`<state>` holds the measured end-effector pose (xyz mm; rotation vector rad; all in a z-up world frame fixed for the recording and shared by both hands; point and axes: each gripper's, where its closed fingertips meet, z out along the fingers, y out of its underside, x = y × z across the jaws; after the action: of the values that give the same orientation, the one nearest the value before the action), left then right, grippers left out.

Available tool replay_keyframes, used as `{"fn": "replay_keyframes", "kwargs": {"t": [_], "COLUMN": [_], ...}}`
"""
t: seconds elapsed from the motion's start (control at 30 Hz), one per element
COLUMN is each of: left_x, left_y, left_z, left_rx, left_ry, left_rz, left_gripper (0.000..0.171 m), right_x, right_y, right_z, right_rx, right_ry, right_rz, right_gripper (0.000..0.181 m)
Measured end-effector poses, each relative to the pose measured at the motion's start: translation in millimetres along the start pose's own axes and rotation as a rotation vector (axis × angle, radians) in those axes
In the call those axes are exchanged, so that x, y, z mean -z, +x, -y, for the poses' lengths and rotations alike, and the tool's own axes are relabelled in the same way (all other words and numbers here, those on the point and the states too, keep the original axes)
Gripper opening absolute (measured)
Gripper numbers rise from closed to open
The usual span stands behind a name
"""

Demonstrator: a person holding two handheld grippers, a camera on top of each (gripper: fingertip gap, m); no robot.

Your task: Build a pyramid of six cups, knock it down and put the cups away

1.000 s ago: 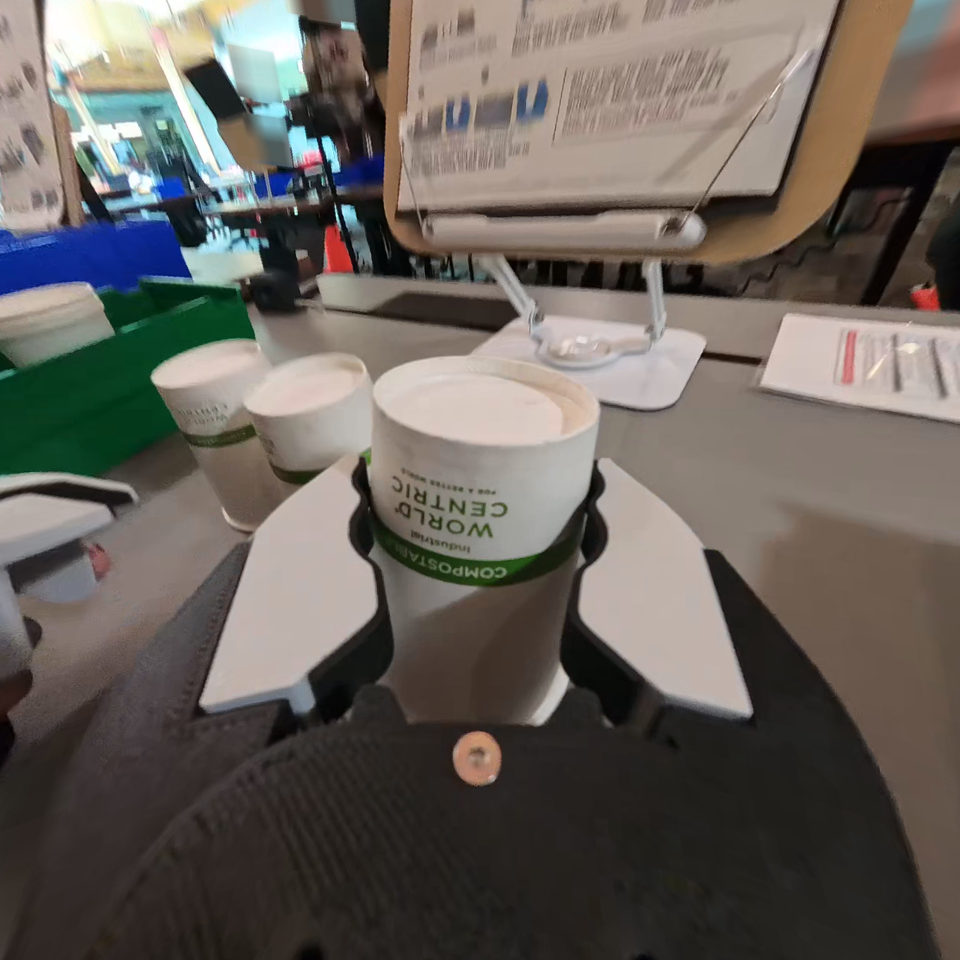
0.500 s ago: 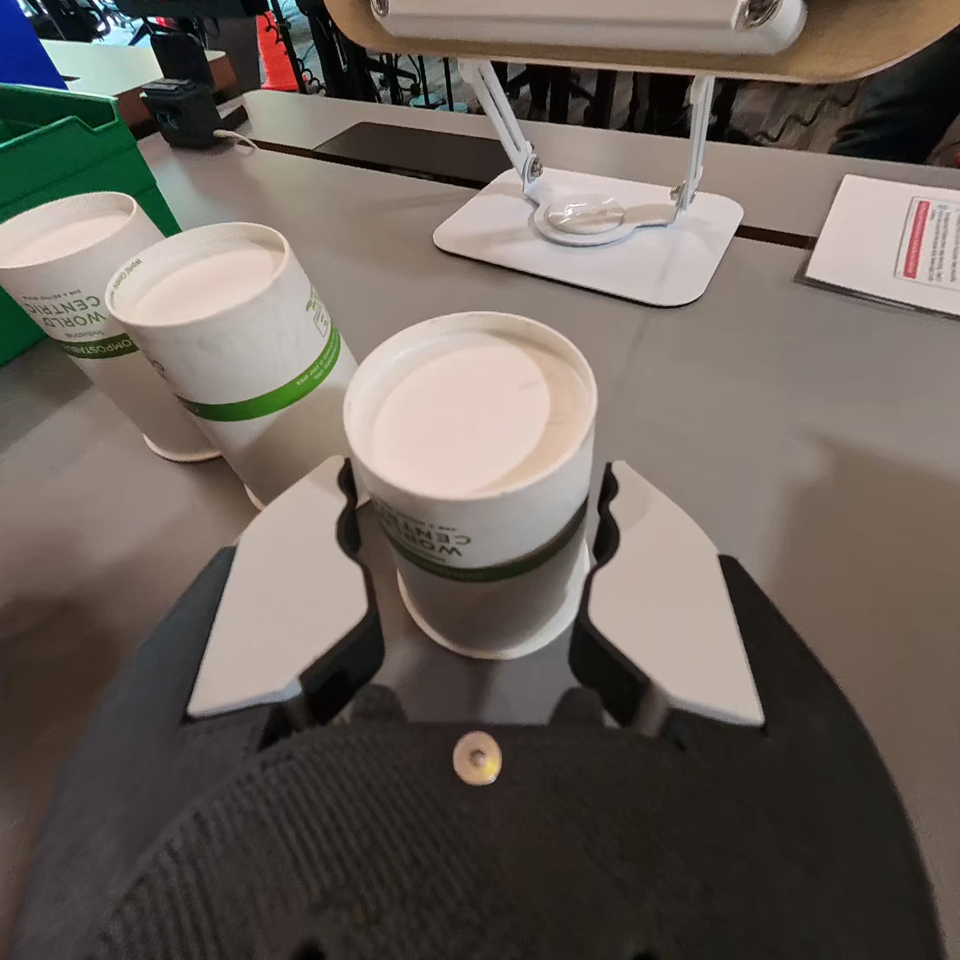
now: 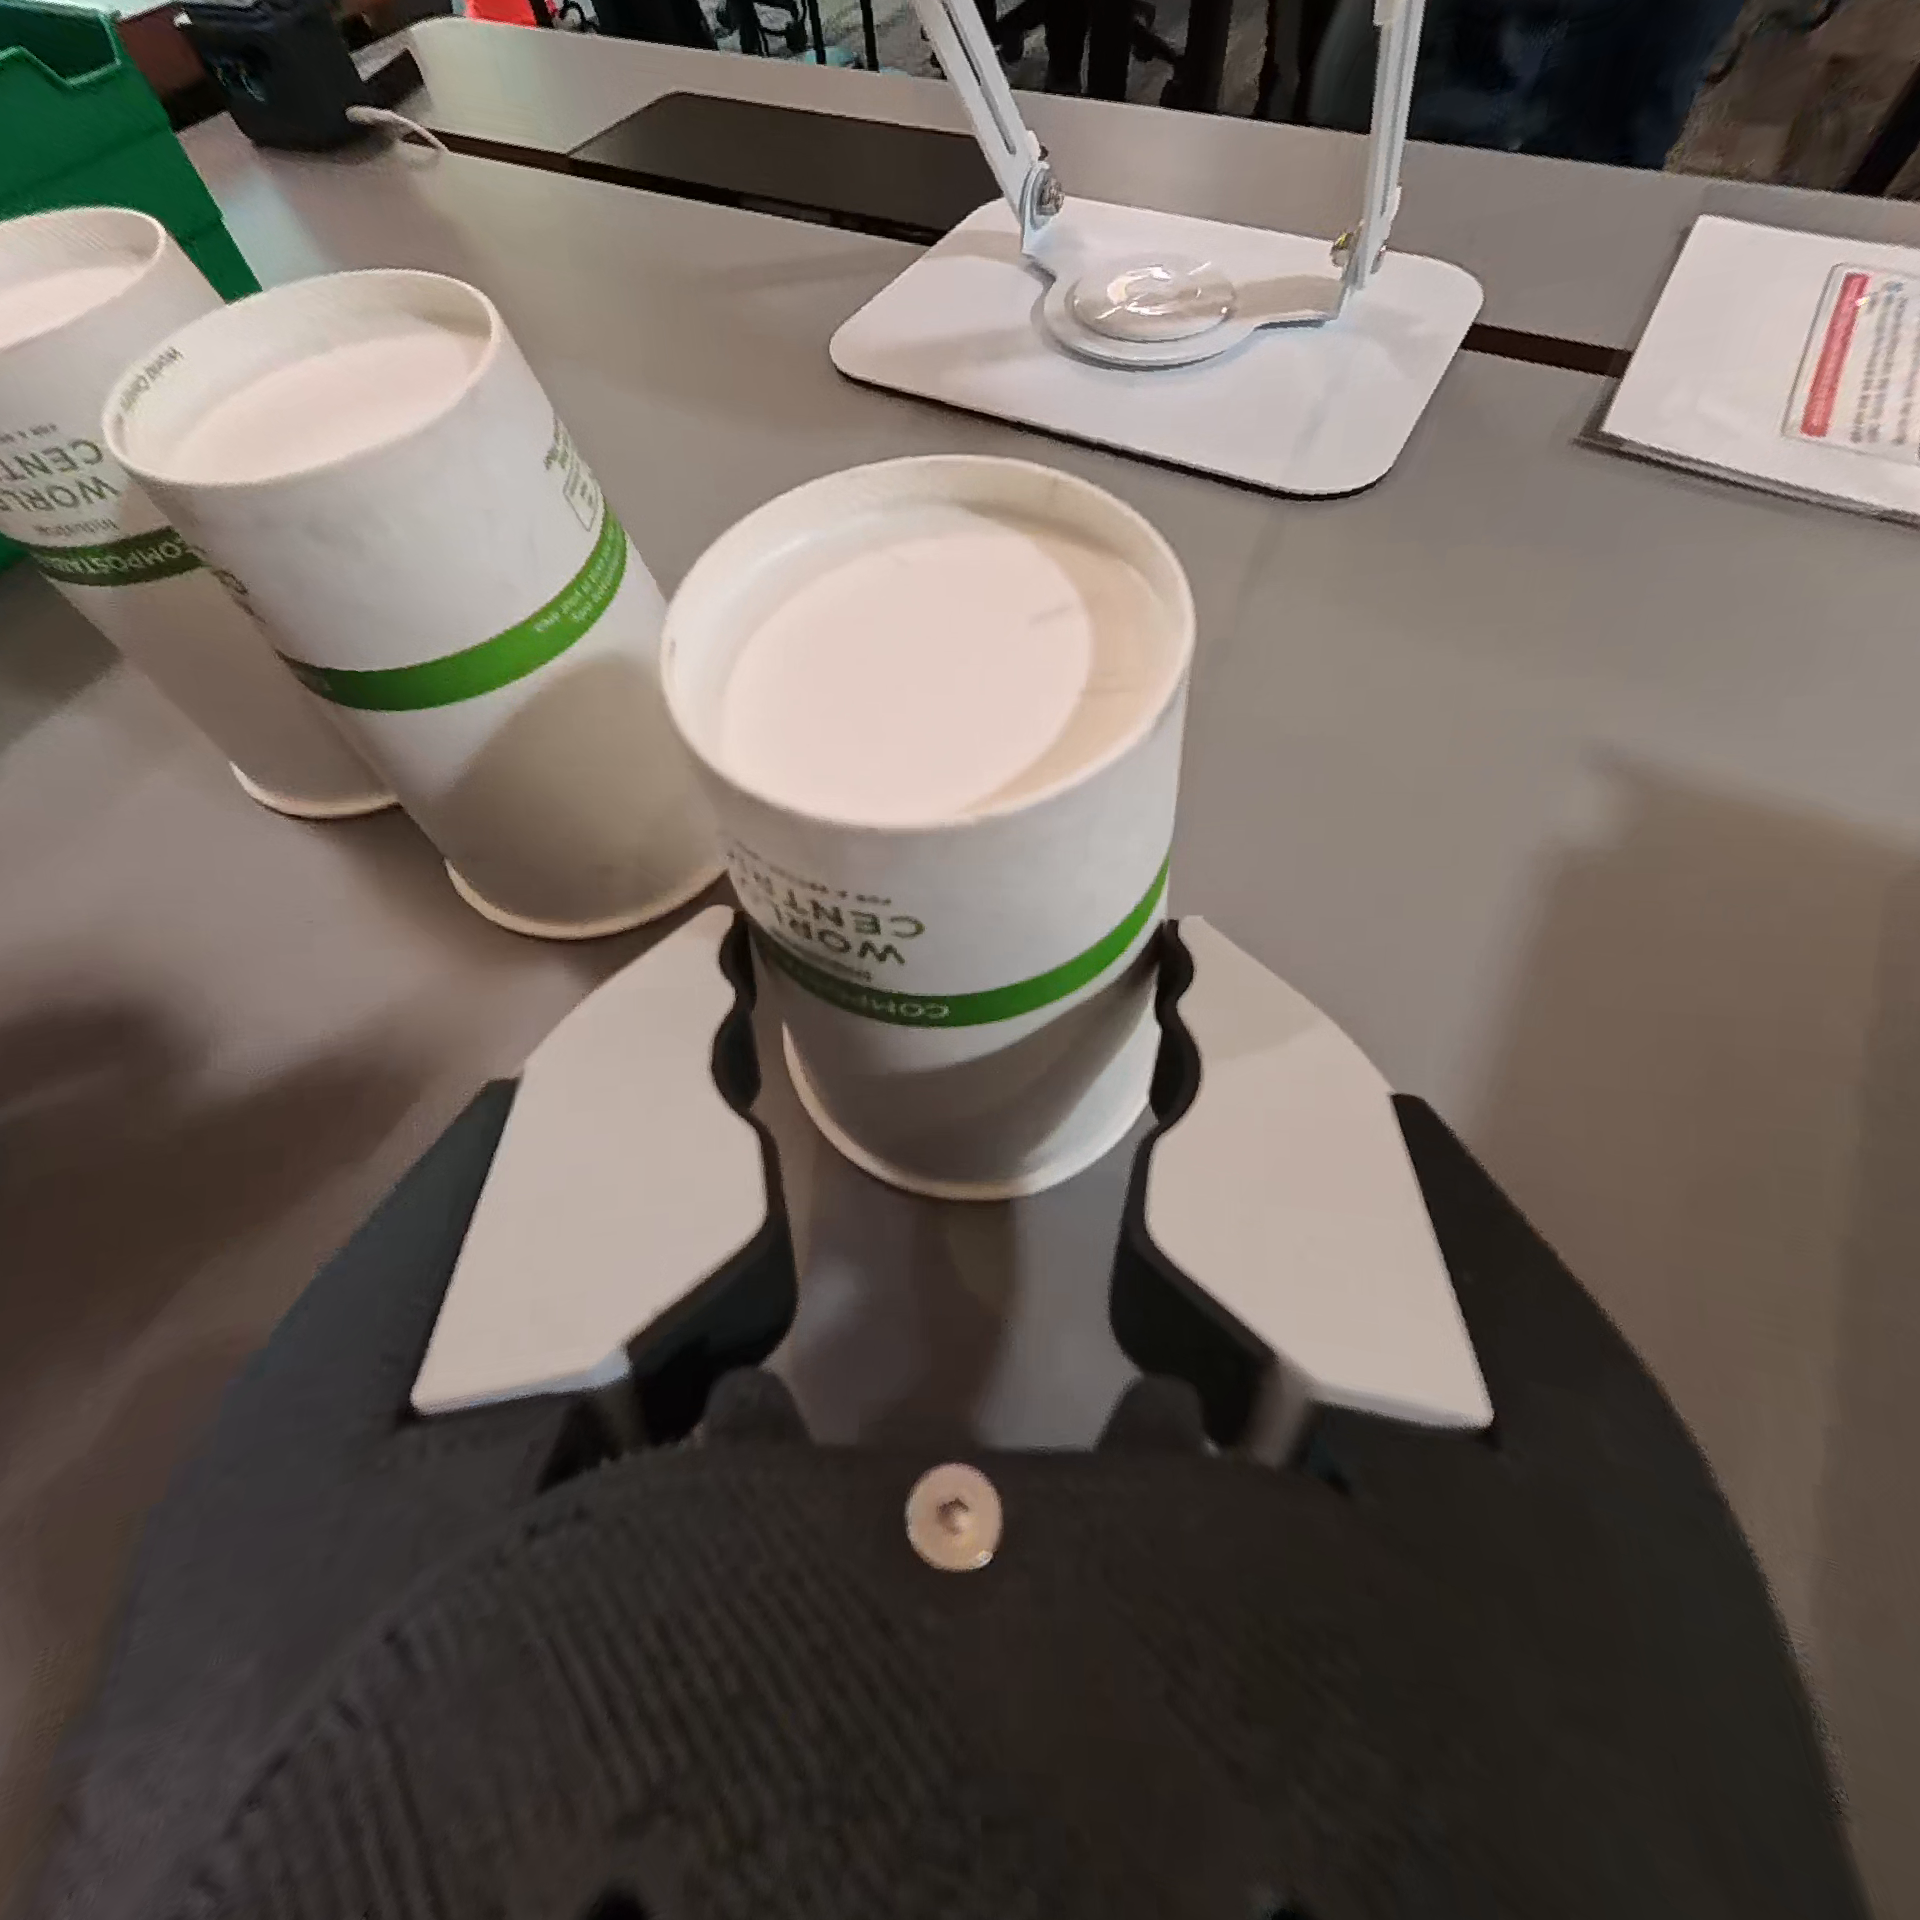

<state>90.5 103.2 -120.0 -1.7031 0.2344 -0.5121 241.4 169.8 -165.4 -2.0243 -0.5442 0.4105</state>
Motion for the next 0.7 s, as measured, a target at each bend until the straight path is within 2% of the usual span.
{"fn": "replay_keyframes", "kwargs": {"t": [0.7], "left_x": [-0.6], "left_y": [2.1], "left_z": [0.6], "left_rx": [0.0], "left_ry": [0.005], "left_rz": [-0.013], "left_gripper": [0.038], "right_x": [-11.2], "right_y": [-28.0], "right_z": [6.8], "right_rx": [0.08], "right_ry": [0.03], "right_rz": [0.046], "right_gripper": [0.075]}}
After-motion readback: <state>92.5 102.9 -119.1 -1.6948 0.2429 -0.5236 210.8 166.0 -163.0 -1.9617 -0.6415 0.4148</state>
